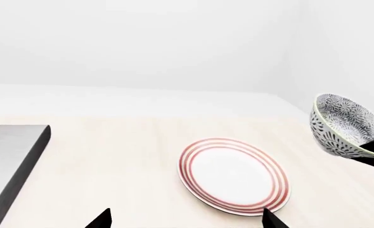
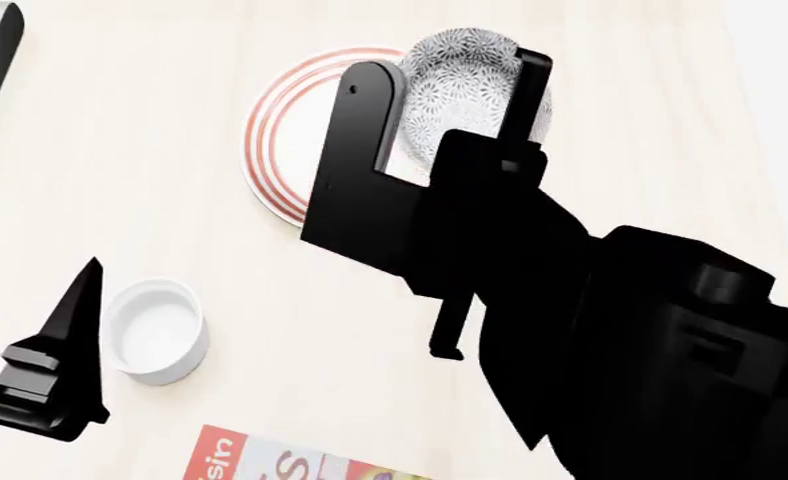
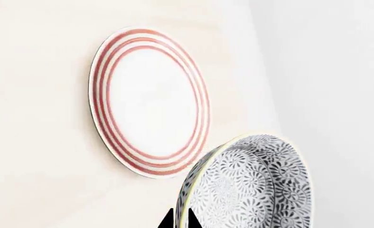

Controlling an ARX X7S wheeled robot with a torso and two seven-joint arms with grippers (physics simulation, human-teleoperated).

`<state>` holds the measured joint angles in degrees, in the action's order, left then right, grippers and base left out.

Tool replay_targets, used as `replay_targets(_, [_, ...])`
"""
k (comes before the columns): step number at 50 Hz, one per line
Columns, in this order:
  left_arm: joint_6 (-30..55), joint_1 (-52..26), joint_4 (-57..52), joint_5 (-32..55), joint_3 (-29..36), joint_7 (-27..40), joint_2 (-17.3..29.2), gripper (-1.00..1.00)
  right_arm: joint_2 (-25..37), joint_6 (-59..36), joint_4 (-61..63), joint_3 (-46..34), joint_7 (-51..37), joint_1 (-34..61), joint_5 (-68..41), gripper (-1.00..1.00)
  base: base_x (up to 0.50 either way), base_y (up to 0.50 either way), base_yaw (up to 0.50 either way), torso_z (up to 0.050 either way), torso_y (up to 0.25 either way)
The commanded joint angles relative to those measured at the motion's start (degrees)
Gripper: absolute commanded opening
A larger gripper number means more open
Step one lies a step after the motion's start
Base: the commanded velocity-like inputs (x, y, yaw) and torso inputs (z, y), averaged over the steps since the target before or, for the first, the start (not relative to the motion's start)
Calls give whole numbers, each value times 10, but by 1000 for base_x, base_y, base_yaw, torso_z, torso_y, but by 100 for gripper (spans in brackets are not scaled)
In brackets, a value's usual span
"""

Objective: Pick the akita bowl on the cookies box and place it on the plate.

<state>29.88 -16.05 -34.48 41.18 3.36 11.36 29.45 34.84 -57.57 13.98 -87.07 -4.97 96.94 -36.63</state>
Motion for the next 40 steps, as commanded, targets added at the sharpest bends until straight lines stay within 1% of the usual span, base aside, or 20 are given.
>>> replay_targets(1, [-4,2,0,-5,6,-2,1,100,-53,83,-141,-18,12,-2,91,-100,0,0,0,0,0])
replay_targets(4, [-7,3,0,-8,8,-5,2,100,-76,109,-191,-19,15,-8,105,-100,0,0,0,0,0])
replay_targets(10, [-8,4,-2,-7,9,-5,3,100,-101,137,-239,-21,14,-20,119,-100,0,0,0,0,0])
replay_targets(15, [-8,5,-2,-11,11,-3,4,100,-136,178,-313,-20,14,-32,134,-100,0,0,0,0,0])
replay_targets(22, [-8,3,-3,-10,12,-2,4,100,-167,210,-367,-17,16,-38,145,-100,0,0,0,0,0])
replay_targets(32, [-13,6,-5,-12,11,-2,7,100,-223,271,-478,-10,4,-54,166,-100,0,0,0,0,0])
replay_targets(40, [-13,7,-5,-10,11,-1,7,100,-241,290,-510,-11,-1,-65,174,-100,0,0,0,0,2])
